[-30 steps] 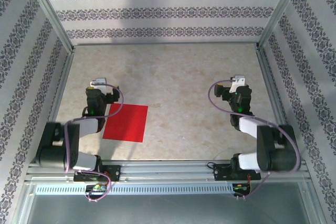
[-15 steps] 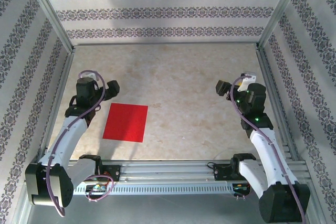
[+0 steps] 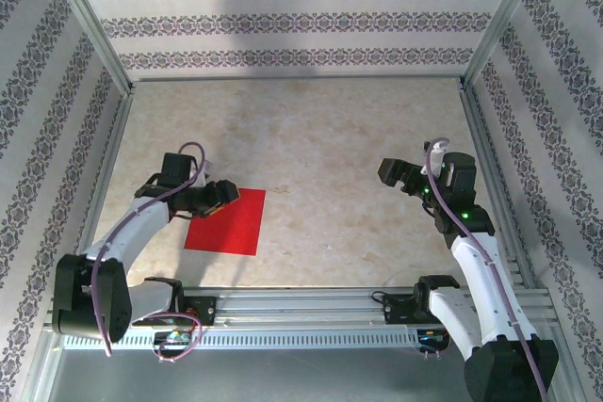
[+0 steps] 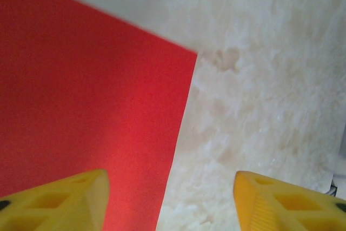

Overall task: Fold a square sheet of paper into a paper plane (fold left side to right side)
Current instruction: Move the square sheet of paper to the center of the table.

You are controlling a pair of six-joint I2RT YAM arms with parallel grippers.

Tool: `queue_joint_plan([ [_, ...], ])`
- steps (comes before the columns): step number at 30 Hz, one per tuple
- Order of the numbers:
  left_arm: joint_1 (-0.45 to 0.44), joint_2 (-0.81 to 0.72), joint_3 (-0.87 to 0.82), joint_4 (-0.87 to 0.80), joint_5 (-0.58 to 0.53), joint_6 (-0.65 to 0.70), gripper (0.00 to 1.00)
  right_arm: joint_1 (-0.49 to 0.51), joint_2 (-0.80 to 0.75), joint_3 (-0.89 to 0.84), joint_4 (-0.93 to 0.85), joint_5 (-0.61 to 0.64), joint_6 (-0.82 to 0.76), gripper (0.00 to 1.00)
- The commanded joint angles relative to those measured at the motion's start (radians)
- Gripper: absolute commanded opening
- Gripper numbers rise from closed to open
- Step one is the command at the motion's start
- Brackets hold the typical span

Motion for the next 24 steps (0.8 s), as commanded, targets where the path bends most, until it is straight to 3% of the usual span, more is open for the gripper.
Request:
queue_joint_plan([
  [1, -0.031, 0.061, 0.009, -0.017, -0.011, 0.006, 0.57, 0.004, 0.002, 0.034, -0.013, -0.039, 0.024, 0.98],
  [8, -0.048, 0.181, 0.039, -0.032, -0.084, 0.047, 0.49, 0.015, -0.002, 0.03, -0.02, 0.0, 0.018, 0.98],
  [24, -0.067, 0.281, 0.01, 0.026, -0.077, -0.014, 0.43, 0.044, 0.042, 0.058, -0.013, 0.054, 0.015, 0.98],
])
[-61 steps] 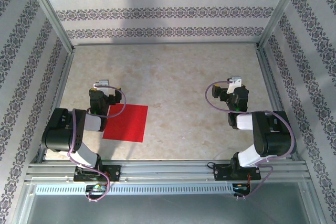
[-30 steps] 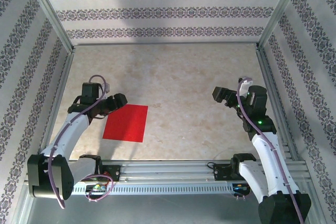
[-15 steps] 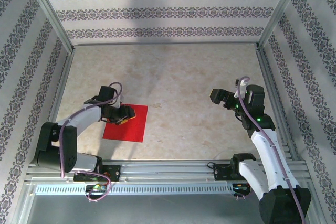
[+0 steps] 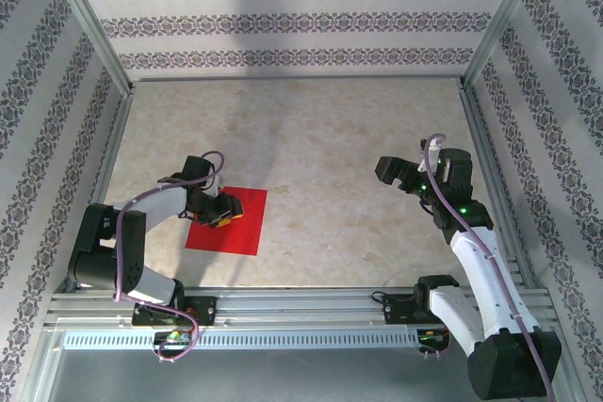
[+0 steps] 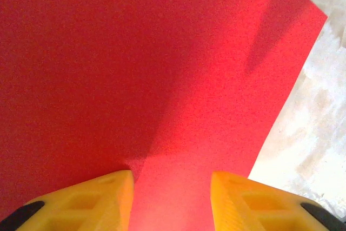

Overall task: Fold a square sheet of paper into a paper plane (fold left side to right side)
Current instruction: Move the square sheet of paper to the center of the table.

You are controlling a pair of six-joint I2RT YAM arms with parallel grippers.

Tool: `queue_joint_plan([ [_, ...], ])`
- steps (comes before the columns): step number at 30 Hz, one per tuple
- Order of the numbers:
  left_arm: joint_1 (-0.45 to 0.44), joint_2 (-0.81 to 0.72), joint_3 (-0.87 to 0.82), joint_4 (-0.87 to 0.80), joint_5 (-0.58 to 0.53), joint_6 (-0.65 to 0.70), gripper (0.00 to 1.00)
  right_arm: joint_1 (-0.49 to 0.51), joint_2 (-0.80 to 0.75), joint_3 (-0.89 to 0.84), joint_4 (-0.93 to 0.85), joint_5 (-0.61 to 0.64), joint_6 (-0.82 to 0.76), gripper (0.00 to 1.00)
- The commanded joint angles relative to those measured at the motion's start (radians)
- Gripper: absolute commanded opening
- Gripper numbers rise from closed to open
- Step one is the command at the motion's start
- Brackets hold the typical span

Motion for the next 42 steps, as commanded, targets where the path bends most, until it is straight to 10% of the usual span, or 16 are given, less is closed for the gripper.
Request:
queue_joint_plan([
  [1, -0.023, 0.029, -0.005, 0.021, -0.011, -0.042, 0.43, 0.016, 0.008, 0.028, 0.001, 0.03, -0.001, 0.98],
  [42, -0.404, 0.485, 0.351, 0.467, -0.127, -0.568, 0.3, 0.034, 0.043, 0.031, -0.059, 0.119, 0.003, 0.95],
])
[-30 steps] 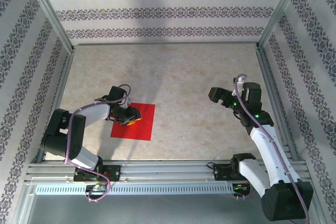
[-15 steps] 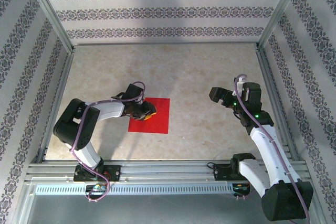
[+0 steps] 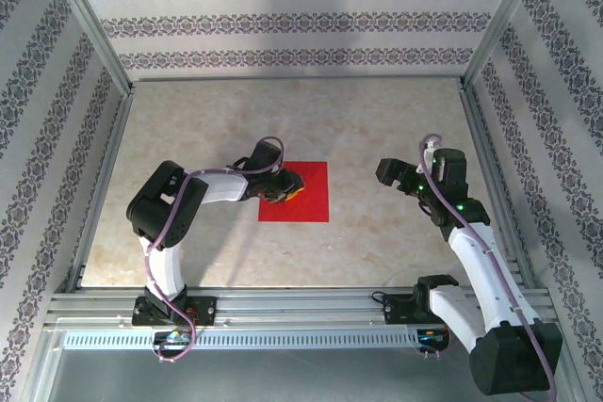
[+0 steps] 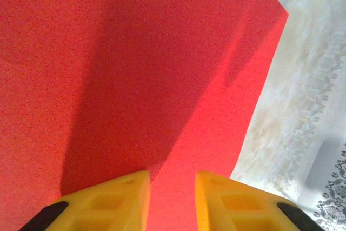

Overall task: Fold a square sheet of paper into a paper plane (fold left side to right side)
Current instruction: Move the square sheet of paper to the center of the table.

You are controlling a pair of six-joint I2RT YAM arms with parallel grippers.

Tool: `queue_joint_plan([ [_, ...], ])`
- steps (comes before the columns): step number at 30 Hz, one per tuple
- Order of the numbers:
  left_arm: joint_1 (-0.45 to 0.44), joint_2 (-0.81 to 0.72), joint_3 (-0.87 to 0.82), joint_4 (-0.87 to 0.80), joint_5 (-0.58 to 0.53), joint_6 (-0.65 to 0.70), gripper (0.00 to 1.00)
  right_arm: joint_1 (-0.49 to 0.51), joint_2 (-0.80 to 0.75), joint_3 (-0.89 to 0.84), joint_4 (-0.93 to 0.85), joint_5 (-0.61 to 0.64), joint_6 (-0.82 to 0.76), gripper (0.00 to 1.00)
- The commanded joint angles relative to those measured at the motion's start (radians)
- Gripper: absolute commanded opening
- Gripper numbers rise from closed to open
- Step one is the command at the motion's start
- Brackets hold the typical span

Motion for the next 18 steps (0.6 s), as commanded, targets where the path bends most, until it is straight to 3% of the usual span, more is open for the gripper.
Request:
queue_joint_plan([
  [1, -0.019, 0.056, 0.039, -0.063, -0.058, -0.002, 0.3, 0.009, 0.012, 0.032, -0.024, 0.021, -0.001, 0.95],
  [13, -0.019, 0.061, 0.14, -0.059, -0.028, 0.0, 0.34, 0.016, 0.138, 0.078, -0.048, 0.014, -0.001, 0.96],
  [18, -0.012, -0.005, 0.168, -0.128, -0.047, 0.082, 0.41, 0.046, 0.229, 0.141, -0.082, 0.01, -0.029, 0.97],
])
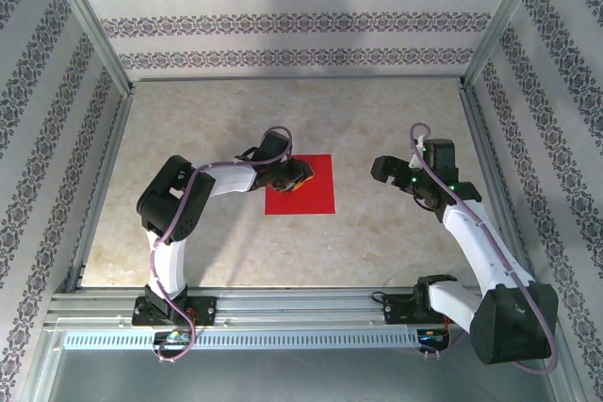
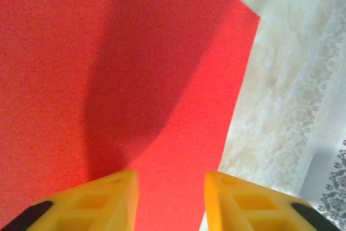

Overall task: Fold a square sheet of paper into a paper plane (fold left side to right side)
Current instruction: Move the square sheet of paper to the center of the table, then pick up the square sheet of paper from the center of the table.

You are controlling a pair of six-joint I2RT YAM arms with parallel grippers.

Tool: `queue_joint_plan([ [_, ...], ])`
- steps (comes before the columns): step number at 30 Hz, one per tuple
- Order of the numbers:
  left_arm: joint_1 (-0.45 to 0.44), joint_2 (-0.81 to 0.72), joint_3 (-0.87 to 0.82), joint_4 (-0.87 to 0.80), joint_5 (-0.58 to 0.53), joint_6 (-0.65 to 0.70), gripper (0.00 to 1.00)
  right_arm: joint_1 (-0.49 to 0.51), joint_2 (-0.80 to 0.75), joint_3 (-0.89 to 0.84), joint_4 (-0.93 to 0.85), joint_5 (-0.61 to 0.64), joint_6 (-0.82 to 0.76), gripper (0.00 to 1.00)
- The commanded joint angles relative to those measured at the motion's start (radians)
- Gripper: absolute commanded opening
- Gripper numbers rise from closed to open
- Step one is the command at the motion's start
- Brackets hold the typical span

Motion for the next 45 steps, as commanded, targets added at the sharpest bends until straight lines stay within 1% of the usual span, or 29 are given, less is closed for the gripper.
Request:
queue_joint_plan([
  [1, 0.002, -0.081, 0.027, -0.093, -0.026, 0.084, 0.42, 0.029, 0.053, 0.067, -0.036, 0.011, -0.027, 0.97],
  [6, 0.048, -0.204, -0.051, -0.155, -0.074, 0.158, 0.43, 0.123, 0.184, 0.154, -0.053, 0.056, -0.028, 0.98],
  [9, 0.08, -0.253, -0.117, -0.162, -0.065, 0.179, 0.42, 0.212, 0.304, 0.249, -0.093, 0.113, -0.067, 0.98],
  [12, 0.104, -0.285, -0.181, -0.155, -0.042, 0.184, 0.37, 0.299, 0.453, 0.38, -0.16, 0.196, -0.116, 0.98],
  [14, 0.11, -0.299, -0.207, -0.16, -0.039, 0.193, 0.35, 0.337, 0.551, 0.46, -0.196, 0.237, -0.139, 0.98],
  [17, 0.11, -0.294, -0.225, -0.162, -0.016, 0.205, 0.3, 0.373, 0.679, 0.56, -0.207, 0.26, -0.152, 0.98],
  [20, 0.111, -0.273, -0.227, -0.165, 0.012, 0.216, 0.27, 0.393, 0.776, 0.634, -0.205, 0.269, -0.154, 0.98],
  [27, 0.11, -0.221, -0.219, -0.197, 0.012, 0.249, 0.26, 0.433, 0.94, 0.761, -0.217, 0.282, -0.167, 0.98],
  [32, 0.109, -0.206, -0.228, -0.185, 0.015, 0.242, 0.25, 0.444, 1.0, 0.811, -0.227, 0.289, -0.175, 0.95],
  [39, 0.11, -0.187, -0.227, -0.217, -0.005, 0.262, 0.25, 0.452, 1.063, 0.864, -0.248, 0.28, -0.167, 0.95],
  [43, 0.109, -0.177, -0.23, -0.208, -0.003, 0.256, 0.24, 0.456, 1.097, 0.882, -0.265, 0.249, -0.152, 0.94],
  [45, 0.11, -0.171, -0.229, -0.205, -0.002, 0.255, 0.24, 0.459, 1.103, 0.878, -0.266, 0.232, -0.142, 0.92],
])
